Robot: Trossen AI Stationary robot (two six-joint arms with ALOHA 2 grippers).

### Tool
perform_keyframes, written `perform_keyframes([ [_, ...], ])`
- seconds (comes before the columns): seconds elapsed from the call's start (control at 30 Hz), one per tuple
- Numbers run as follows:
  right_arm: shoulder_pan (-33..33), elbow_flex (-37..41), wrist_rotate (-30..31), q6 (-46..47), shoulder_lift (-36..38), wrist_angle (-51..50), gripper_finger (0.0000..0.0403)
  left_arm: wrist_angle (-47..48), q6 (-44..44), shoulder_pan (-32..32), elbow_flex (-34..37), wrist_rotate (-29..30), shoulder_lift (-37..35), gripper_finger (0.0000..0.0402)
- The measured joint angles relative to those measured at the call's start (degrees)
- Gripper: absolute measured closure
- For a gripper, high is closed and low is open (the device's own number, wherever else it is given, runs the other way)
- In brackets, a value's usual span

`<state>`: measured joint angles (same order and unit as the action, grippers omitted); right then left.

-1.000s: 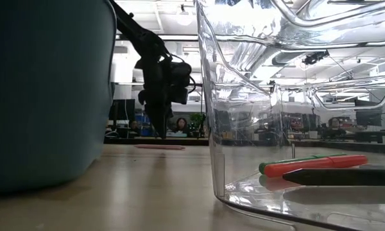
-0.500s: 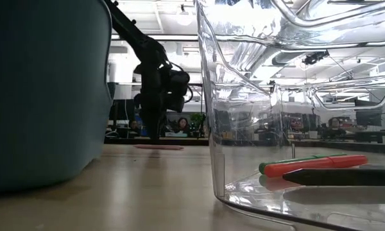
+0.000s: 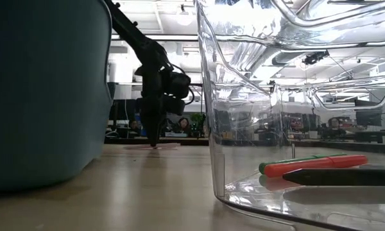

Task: Sort pens & pencils
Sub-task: Put the pink pen into the transparent bin

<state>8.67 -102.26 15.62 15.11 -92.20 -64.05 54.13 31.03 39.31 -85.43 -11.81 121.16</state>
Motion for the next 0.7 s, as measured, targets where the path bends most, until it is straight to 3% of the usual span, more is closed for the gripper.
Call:
perform_keyframes([
  [0.17, -0.04, 0.0, 0.08, -0.13, 0.0, 0.02, 0.0274, -0.1, 0.01, -0.04, 0.0, 1.64, -0.02, 0.0308],
  [0.4, -0.04, 0.0, 0.46, -0.14, 0.0, 0.04, 0.0274, -0.26, 0.02, -0.45, -0.13, 2.57, 0.28, 0.0388],
  [0.7, -0.04, 0.0, 0.46, -0.16, 0.0, 0.04, 0.0274, 0.03, 0.17, -0.77, -0.13, 2.6, 0.3, 0.0377],
])
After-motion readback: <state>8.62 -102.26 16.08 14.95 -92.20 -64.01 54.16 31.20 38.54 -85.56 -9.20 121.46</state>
